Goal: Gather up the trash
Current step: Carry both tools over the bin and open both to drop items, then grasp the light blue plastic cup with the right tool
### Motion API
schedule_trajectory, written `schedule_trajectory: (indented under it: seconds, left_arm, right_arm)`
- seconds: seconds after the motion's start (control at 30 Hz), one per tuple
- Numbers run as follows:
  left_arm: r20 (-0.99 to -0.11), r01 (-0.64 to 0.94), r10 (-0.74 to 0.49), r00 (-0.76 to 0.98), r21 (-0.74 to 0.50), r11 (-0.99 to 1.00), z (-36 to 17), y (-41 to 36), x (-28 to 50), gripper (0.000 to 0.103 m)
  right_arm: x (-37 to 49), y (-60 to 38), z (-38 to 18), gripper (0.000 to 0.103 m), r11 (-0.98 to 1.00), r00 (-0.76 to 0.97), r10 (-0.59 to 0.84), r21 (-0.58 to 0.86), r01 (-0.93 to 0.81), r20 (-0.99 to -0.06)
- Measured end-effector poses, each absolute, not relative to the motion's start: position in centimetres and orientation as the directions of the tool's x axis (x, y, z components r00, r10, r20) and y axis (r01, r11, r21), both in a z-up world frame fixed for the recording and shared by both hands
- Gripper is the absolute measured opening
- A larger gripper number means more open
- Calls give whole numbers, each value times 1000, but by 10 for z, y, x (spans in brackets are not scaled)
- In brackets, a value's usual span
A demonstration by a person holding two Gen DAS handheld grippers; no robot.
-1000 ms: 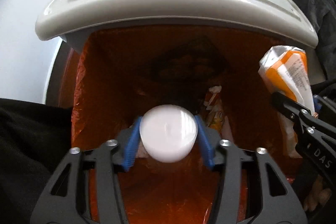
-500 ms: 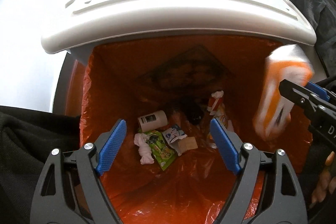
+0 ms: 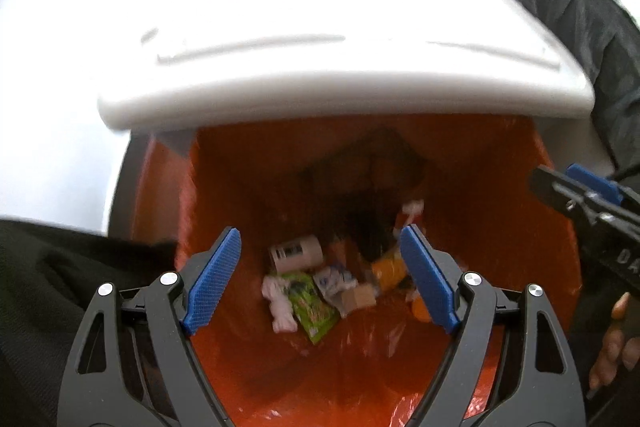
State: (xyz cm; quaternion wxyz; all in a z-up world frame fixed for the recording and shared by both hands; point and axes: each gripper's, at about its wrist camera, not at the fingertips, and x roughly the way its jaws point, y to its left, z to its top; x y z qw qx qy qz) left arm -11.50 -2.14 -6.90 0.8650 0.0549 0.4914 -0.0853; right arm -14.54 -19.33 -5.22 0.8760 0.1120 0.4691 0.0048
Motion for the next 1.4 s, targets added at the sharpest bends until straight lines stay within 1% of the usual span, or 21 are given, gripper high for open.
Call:
schedule_trajectory:
  seconds: [0.07,0.1,0.23,0.37,0.47,0.53,0.6,0.63,0.77,0.97,1.03,1.1,1.13,1.17,1.3,1.4]
  left_arm:
    - [-828,198,-99,551,15,980,-50,-19,-109,81]
    - [-815,197,-102,571,15,980,-41,-18,-105,83]
    - [-757,179,-107,645,13,984,-4,-13,-79,86]
    - [-723,165,-102,683,17,986,21,-12,-51,87]
    - [-709,152,-94,699,19,988,33,-10,-29,87]
    - [-697,141,-87,712,20,990,35,-9,-21,87]
    - [-692,120,-68,718,27,992,32,-6,-12,87]
    - [-697,107,-59,714,26,994,27,-4,-7,87]
    - [-717,91,-49,695,21,996,12,3,4,87]
    - [-735,90,-25,678,49,995,-2,5,13,87]
    - [-738,90,-26,674,47,995,-3,6,14,87]
    - [-744,84,-22,668,46,995,-5,8,16,87]
    - [-745,79,-15,667,50,996,-6,9,17,87]
    - [-747,71,-6,665,55,996,-6,10,19,87]
    - [-756,40,16,654,55,998,-2,9,32,87]
    - [-747,32,-8,665,17,999,7,-2,45,87]
  right_arm:
    - [-135,-196,-41,71,973,576,130,217,85,-807]
    - [-129,-198,-36,72,973,584,131,218,81,-801]
    - [-91,-207,-11,73,977,628,117,203,66,-770]
    - [-49,-213,11,77,986,658,109,163,22,-745]
    - [-11,-214,20,77,991,676,111,131,-21,-729]
    - [19,-213,20,76,986,671,155,157,-58,-726]
    - [46,-213,17,71,977,655,202,201,-78,-728]
    - [64,-214,13,68,966,642,239,248,-78,-729]
    - [118,-221,-5,68,931,618,298,365,-19,-728]
    - [170,-219,-28,67,901,596,323,432,45,-735]
    - [185,-222,-35,63,888,586,333,455,70,-739]
    - [198,-222,-42,48,877,576,349,474,77,-739]
    - [204,-222,-46,17,872,564,365,484,72,-741]
    - [209,-222,-50,9,867,546,383,494,67,-745]
    - [193,-232,-38,8,851,565,382,517,94,-731]
    - [156,-244,-7,8,807,608,431,586,70,-666]
